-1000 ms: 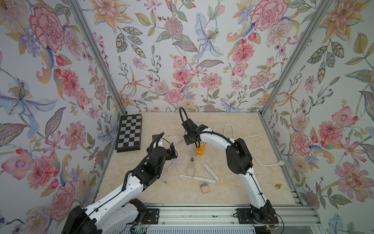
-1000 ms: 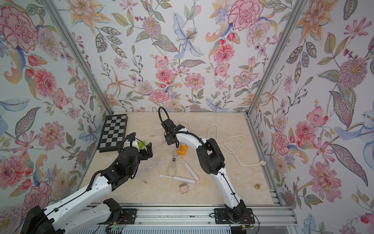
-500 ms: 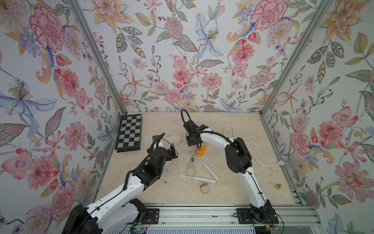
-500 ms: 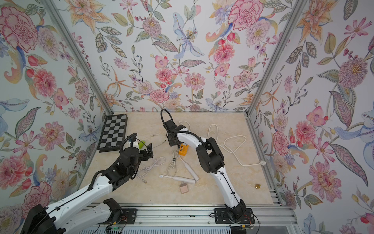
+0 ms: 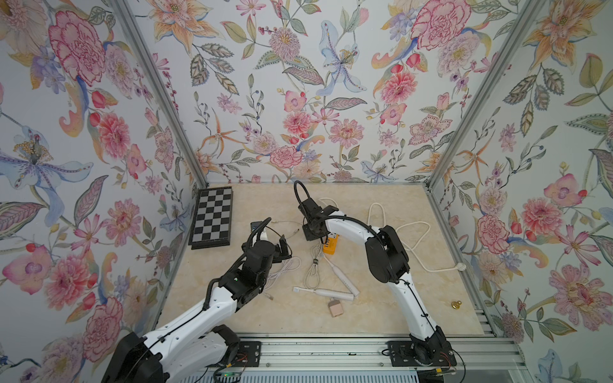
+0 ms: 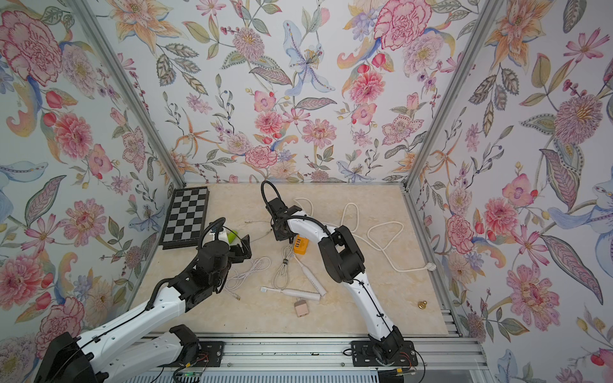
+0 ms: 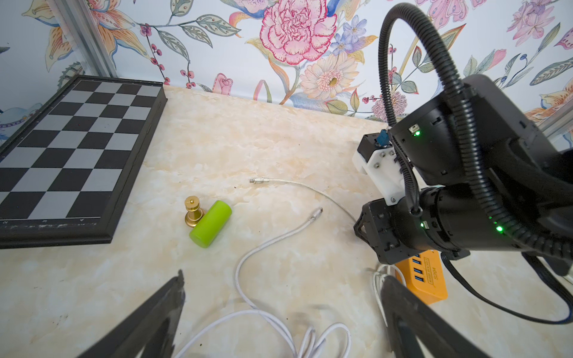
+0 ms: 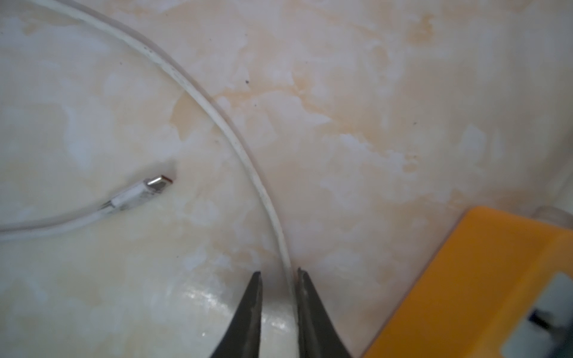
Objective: Charge the electric toothbrush
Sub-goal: Pick up the charging cable from the center of the board.
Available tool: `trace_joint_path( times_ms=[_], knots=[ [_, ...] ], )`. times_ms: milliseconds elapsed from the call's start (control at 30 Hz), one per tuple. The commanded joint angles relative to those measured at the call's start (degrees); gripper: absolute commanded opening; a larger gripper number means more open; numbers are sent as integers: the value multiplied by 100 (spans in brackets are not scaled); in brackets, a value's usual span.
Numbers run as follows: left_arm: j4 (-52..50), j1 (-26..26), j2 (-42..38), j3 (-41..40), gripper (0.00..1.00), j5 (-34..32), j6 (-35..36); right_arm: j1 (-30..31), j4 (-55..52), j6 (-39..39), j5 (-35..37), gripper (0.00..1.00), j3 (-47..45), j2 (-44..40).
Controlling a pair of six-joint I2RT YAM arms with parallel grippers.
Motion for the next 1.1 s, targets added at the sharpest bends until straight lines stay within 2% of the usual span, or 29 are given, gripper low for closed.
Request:
trace_joint_path(
  times_ms=[0,67,133,300,467,600,833,967,1067],
  knots=[
    [125,60,78,-38,99,-94,-128,-5,-513,-142,-175,8,-170,234],
    [119,60,88,-24,99,-103,-128,18,-498,-282,-160,0,-121,183],
    [141,69,79,-22,99,-110,-136,27,-473,-427,-139,0,-64,141],
    [160,134,18,16,99,14,-150,-7,-77,-601,-595,0,-226,-258],
    [274,264,-11,48,99,412,-297,0,1052,-446,-1109,0,-1329,-1307],
    [680,450,98,-14,97,948,-588,-21,1660,-322,-1190,0,-2161,-1954],
    [1390,513,1075,335,92,1631,-1038,-63,2425,37,-1462,0,-3303,-2940],
    [2354,655,1650,366,86,1970,-1575,-89,3108,259,-1472,0,-3872,-3489],
    [2596,707,2143,819,85,2129,-1717,-71,3359,346,-1554,0,-4108,-3729]
  ],
)
